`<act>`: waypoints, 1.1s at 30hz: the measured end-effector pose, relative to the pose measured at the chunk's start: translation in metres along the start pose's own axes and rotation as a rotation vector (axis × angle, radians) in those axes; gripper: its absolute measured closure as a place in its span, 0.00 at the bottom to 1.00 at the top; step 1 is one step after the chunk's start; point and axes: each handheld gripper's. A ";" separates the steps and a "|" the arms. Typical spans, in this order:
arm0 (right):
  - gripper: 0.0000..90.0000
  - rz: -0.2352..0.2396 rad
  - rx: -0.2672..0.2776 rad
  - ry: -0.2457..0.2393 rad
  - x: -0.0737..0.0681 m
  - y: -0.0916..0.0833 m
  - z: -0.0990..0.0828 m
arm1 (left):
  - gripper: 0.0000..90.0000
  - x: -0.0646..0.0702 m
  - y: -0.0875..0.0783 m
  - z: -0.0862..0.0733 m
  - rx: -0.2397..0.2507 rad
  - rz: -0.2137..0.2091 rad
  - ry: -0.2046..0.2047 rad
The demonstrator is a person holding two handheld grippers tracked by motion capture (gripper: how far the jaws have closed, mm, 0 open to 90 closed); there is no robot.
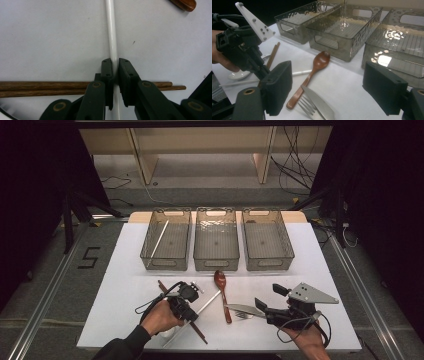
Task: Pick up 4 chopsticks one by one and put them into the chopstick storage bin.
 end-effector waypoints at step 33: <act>0.28 0.000 -0.002 -0.003 0.000 0.001 0.000 | 0.94 0.001 -0.017 0.004 0.067 -0.002 0.043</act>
Point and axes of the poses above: each handheld gripper's, and its own axes: y roughly forward along the jaws, z roughly out of its top, x roughly to its right, and after that the axes turned 1 degree about y, right-handed
